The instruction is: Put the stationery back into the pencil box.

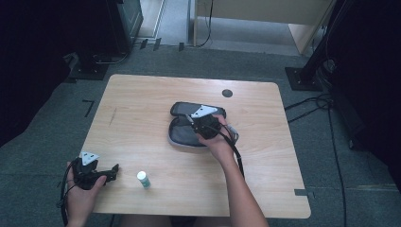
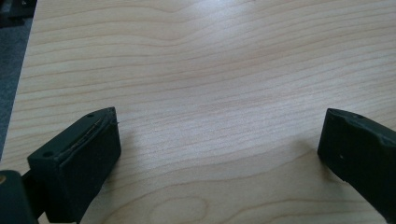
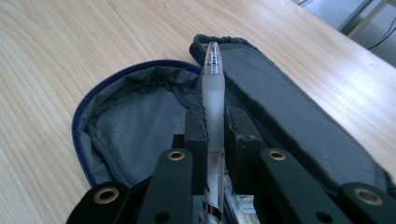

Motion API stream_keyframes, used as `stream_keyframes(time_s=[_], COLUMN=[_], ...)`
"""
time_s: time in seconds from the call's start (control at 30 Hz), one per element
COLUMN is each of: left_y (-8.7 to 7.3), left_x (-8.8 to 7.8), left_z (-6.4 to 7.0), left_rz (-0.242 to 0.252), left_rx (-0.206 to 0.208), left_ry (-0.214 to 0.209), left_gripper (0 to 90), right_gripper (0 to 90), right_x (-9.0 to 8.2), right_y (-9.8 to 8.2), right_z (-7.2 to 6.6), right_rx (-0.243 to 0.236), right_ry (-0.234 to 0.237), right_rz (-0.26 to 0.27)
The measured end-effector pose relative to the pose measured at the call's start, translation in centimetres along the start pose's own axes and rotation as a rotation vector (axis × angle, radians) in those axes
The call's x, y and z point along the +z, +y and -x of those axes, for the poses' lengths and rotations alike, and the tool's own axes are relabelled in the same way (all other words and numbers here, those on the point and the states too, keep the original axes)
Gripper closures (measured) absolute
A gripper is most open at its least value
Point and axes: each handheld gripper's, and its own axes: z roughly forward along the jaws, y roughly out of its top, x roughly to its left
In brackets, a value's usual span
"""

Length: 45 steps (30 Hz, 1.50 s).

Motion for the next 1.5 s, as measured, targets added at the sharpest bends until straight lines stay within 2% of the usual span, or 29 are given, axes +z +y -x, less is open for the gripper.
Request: stream_keyframes(time_s=[0.3,0.43,0.6,0.63,0.67,0.7,0.97,1.0,1.1,1.17,1.33,1.43,1.5], left_y=[0.0,0.0,0.0,0.0,0.0,0.0,0.0,0.0,0.0,0.0,0.0,0.0,0.0], left_x=[0.0,0.0,0.0,0.0,0.0,0.0,0.0,0.0,0.0,0.0,0.0,0.0,0.0], left_z=[0.0,0.0,0.0,0.0,0.0,0.0,0.0,0.0,0.0,0.0,0.0,0.0,0.0], left_rz=[-0.002,-0.002,-0.002,-0.002,-0.002,-0.002,0.002,0.002,0.001,0.000,0.001,0.002,0.003], left_rx=[0.001,0.001,0.000,0.000,0.001,0.000,0.000,0.000,0.001,0.000,-0.001,-0.002,-0.002], left_ry=[0.000,0.000,0.001,0.000,0.001,0.000,-0.003,-0.003,-0.003,-0.003,-0.003,-0.003,-0.003], left_gripper=[0.0,0.0,0.0,0.0,0.0,0.0,0.0,0.0,0.0,0.0,0.0,0.0,0.0], right_gripper=[78.0,76.1,72.8,72.3,72.3,71.1,60.4,56.1,52.6,45.4,33.6,25.0,22.4], right_x=[1.2,2.2,2.3,1.7,1.7,1.1,-1.0,-1.6,-2.2,-2.7,-3.6,-3.7,-3.7], right_y=[-1.0,-1.4,-1.5,-1.5,-1.5,-1.4,-1.7,-1.9,-2.1,-2.1,-2.1,-2.2,-2.2], right_z=[-0.6,-0.9,-0.8,-0.7,-0.7,-0.8,-2.4,-2.7,-3.1,-3.5,-5.3,-6.6,-7.4], right_rx=[0.001,0.016,0.024,0.073,0.073,0.110,0.142,0.169,0.196,0.236,0.261,0.252,0.251], right_ry=[0.032,0.066,0.048,0.050,0.050,0.063,0.065,0.066,0.068,0.071,0.104,0.113,0.131], right_rz=[-0.044,-0.069,-0.088,-0.057,-0.057,-0.029,0.044,0.061,0.078,0.087,0.115,0.097,0.092])
